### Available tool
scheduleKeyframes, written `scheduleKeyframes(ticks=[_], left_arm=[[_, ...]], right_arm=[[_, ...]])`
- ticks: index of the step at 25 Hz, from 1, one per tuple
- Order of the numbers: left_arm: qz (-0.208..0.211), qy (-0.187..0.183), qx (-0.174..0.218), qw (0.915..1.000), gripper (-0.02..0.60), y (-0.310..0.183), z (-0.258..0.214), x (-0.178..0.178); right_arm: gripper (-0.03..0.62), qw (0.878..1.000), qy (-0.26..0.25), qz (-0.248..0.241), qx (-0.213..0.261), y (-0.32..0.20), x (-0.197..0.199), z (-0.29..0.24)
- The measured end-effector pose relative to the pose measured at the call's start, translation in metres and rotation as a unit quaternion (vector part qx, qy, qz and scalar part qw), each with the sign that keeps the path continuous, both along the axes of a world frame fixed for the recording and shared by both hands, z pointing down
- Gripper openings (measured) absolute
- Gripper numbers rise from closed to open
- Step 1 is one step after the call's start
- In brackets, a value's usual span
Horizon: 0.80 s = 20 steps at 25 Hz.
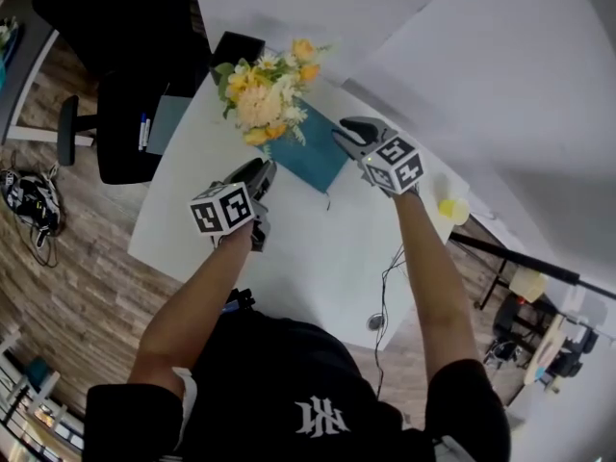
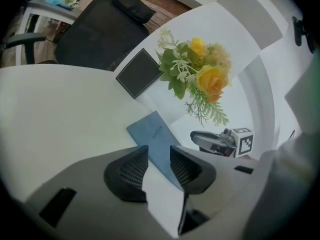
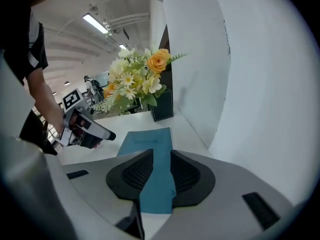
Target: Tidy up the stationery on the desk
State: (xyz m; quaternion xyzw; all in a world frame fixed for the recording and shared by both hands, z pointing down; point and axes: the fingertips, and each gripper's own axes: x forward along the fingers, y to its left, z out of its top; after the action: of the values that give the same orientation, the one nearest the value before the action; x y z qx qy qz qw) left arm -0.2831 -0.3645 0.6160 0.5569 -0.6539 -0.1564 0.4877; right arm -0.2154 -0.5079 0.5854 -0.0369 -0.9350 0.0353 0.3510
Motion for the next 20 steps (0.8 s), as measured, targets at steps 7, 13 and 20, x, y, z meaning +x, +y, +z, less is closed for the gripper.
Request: scheduleKeyframes(ticks=[7, 13, 20], left_arm=[[-0.024, 0.025, 0.003, 0.9994, 0.158, -0.013, 0.001, 0.001], [-0.045, 0.045, -0.009, 0.9979, 0.16, -0.014, 0.01, 0.0], [-0.041, 0.053, -0.024, 0.9975, 0.164, -0.022, 0.014, 0.002]], right_arm=[[0.12, 0.999, 0.046, -0.014, -0.018, -0.013, -0.022, 0.035], [0.12, 0.998, 0.056, -0.01, -0.024, -0.015, -0.024, 0.051], [0.12, 0.997, 0.07, -0.017, -0.027, -0.013, -0.026, 0.058]])
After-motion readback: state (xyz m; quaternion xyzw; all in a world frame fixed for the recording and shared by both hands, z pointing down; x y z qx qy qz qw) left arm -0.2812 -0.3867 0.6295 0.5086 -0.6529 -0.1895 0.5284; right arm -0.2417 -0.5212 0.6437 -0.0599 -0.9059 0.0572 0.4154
